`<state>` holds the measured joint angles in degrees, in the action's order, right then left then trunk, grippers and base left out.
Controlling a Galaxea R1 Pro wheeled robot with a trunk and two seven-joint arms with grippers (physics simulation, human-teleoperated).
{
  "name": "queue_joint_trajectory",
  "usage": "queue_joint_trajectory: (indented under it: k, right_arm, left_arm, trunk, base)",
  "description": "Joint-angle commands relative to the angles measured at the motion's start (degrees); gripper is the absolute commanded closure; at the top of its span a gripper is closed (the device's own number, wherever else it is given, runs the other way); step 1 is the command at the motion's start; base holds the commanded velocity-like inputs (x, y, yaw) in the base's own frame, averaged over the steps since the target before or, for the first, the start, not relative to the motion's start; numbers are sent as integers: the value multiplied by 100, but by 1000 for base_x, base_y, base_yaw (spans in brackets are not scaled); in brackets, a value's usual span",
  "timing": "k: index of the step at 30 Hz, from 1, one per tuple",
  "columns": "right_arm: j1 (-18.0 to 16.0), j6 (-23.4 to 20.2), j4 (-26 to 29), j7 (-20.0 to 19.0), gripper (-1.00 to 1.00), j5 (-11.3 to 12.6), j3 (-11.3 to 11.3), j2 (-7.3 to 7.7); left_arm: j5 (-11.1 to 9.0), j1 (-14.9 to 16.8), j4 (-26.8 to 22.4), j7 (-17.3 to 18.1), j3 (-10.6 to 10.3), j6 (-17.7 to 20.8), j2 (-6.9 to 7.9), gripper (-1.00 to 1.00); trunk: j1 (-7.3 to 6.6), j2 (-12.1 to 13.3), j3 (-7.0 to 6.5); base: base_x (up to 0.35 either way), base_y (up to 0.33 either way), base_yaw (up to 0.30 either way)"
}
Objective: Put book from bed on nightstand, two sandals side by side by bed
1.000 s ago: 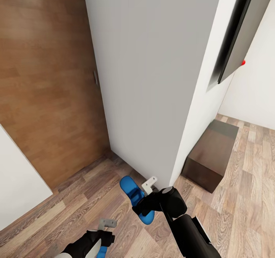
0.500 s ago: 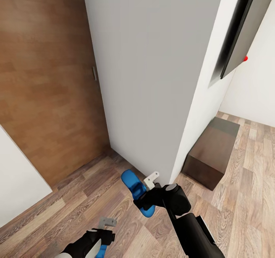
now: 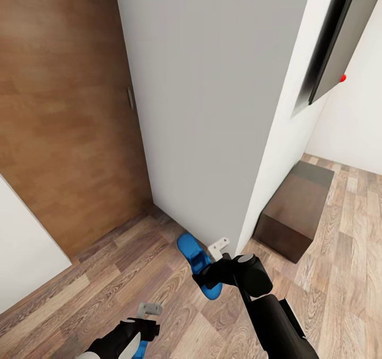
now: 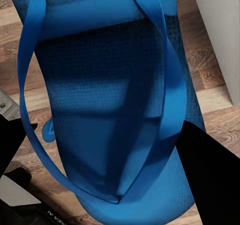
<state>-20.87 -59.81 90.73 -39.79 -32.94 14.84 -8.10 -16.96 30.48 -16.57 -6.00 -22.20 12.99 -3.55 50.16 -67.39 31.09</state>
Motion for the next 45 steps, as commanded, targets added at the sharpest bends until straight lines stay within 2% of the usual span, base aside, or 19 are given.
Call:
queue_joint_trajectory:
  k: [1,32,37,40,45]
  right_arm:
    - [-5,-19,6,-55,100,-57,6,-3]
    - [-5,-19,-2,-54,100,-98,63,-7]
    - [-5,-19,-3,-51,100,-98,81,-8]
    - [-5,-19,-3,-49,100,-99,86,-8]
    - [-5,-19,-3,-50,100,-100,88,-8]
  left_arm:
    - [-61,2,-13,-42,-50,28,4,-100]
    - [-70,2,-13,-41,-47,19,13,-100]
    - [-71,2,-13,-41,-44,19,69,-100]
    - [-75,2,-13,-41,-41,-16,176,-100]
    - [-80,5,-13,-48,-35,-86,268,-100]
  trunk:
    - [23,-45,31]
    - [703,-1289,871]
    - [813,-1489,1007]
    - [879,-1609,1089]
    - [989,-1810,1226]
  base:
    - [0,0,0]
    - [0,0,0]
    - [0,0,0]
    - [0,0,0]
    - [0,0,0]
